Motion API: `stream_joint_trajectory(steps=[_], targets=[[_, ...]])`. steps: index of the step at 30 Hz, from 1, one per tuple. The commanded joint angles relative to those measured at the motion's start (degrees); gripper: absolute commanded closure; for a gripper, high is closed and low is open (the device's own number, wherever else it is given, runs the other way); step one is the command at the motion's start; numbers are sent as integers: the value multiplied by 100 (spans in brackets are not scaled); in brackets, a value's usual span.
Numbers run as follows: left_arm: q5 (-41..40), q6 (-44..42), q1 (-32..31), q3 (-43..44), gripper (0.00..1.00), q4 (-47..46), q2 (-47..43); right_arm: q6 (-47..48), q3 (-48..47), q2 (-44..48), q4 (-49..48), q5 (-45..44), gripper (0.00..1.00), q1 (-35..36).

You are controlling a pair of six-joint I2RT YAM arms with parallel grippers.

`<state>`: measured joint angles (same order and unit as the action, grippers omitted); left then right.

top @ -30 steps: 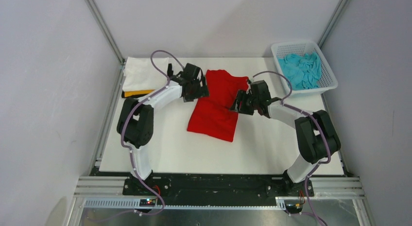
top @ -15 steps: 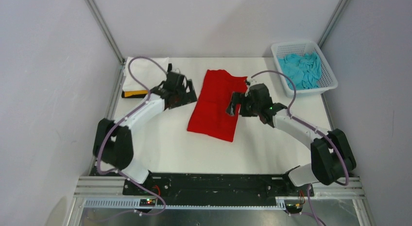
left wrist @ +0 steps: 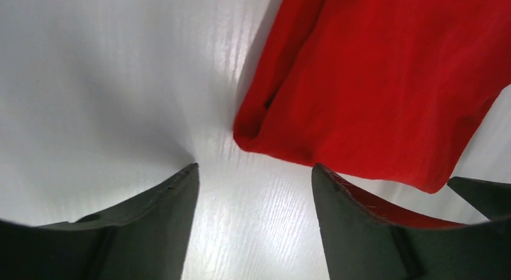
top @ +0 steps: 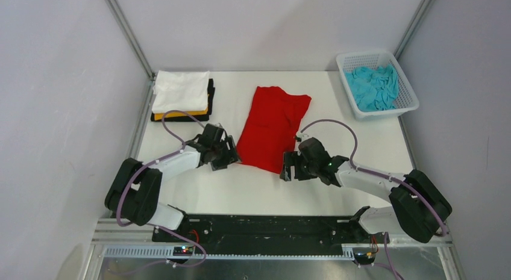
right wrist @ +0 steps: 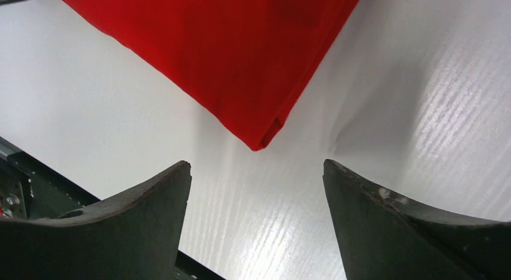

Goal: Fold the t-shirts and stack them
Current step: Grab one side of the 2/3 rectangular tshirt with both arms, then fold the long partially folded tshirt into a neat square

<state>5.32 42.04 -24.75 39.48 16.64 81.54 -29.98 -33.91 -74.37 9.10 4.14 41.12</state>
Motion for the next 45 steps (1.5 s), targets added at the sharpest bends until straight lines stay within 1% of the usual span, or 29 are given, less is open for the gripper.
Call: stream_joint_trajectory(steps=[1, 2, 3, 4, 5, 6, 7, 8, 9, 11, 12, 13, 16, 18, 20, 21, 22, 23, 24, 25, 28, 30, 33, 34, 35, 38, 40, 42, 45], targets=[[361, 102, -21, -13, 33, -529, 205, -319, 4, -164, -629, 51, 17, -2], [372, 105, -25, -12, 36, -543, 264, -348, 22, -236, -697, 32, 20, -18], [377, 108, -22, 0, 41, -571, 296, -399, 41, -267, -742, 33, 21, -48], [374, 110, -21, 9, 43, -586, 348, -428, 79, -327, -818, 62, 23, -63], [365, 111, -21, 17, 48, -610, 382, -502, 92, -388, -833, 75, 24, -103], [345, 111, -21, 40, 51, -619, 462, -545, 138, -413, -1010, 84, 28, -121], [341, 111, -21, 50, 57, -625, 505, -588, 169, -463, -1070, 90, 30, -135], [337, 107, -21, 83, 60, -631, 603, -606, 230, -477, -1172, 97, 34, -146], [355, 105, -23, 93, 66, -639, 645, -643, 259, -509, -1213, 109, 36, -152], [326, 107, -27, 114, 70, -658, 773, -675, 337, -553, -1323, 128, 38, -160], [314, 117, -18, 135, 74, -664, 856, -680, 375, -570, -1398, 134, 41, -163], [323, 119, -19, 145, 77, -672, 935, -688, 396, -614, -1450, 169, 42, -181], [332, 121, -23, 208, 97, -689, 1067, -701, 410, -708, -1574, 251, 51, -203], [262, 125, -21, 208, 100, -700, 1120, -706, 422, -796, -1687, 306, 55, -207], [142, 147, -21, 162, 100, -696, 1104, -727, 435, -875, -1788, 357, 65, -215], [82, 160, -21, 137, 100, -697, 1060, -737, 437, -921, -1833, 418, 77, -217], [65, 171, -21, 79, 100, -697, 1019, -746, 442, -939, -1842, 468, 85, -221], [21, 205, -21, 38, 100, -697, 900, -746, 446, -926, -1813, 558, 95, -220], [-42, 229, -21, -78, 100, -702, 834, -753, 451, -872, -1757, 604, 98, -197], [-72, 283, -25, -150, 100, -700, 656, -759, 481, -818, -1645, 686, 100, -177], [-346, 403, -76, -655, 100, -698, 169, -795, 628, -445, -1425, 890, 100, 12], [-439, 517, -112, -1018, 100, -690, -429, -844, 718, -140, -1197, 1072, 100, 148], [-505, 739, -230, -1579, 100, -535, -1222, -868, 736, 341, -462, 1209, 100, 502], [-668, 828, -275, -1670, 100, -467, -1683, -860, 732, 622, -155, 1270, 100, 572], [-755, 861, -368, -1799, 100, -299, -1917, -845, 730, 912, 12, 1303, 100, 678], [-963, 1030, -698, -1890, 100, 173, -3180, -922, 705, 1499, 605, 1623, 100, 812], [-1092, 1117, -946, -1862, 100, 537, -3903, -1015, 679, 1896, 762, 1985, 100, 895], [-1155, 1148, -1076, -1782, 100, 840, -4518, -1100, 619, 2218, 828, 2302, 100, 996], [-1170, 1091, -1143, -1560, 100, 1124, -5152, -1257, 552, 2554, 983, 2513, 100, 1141]])
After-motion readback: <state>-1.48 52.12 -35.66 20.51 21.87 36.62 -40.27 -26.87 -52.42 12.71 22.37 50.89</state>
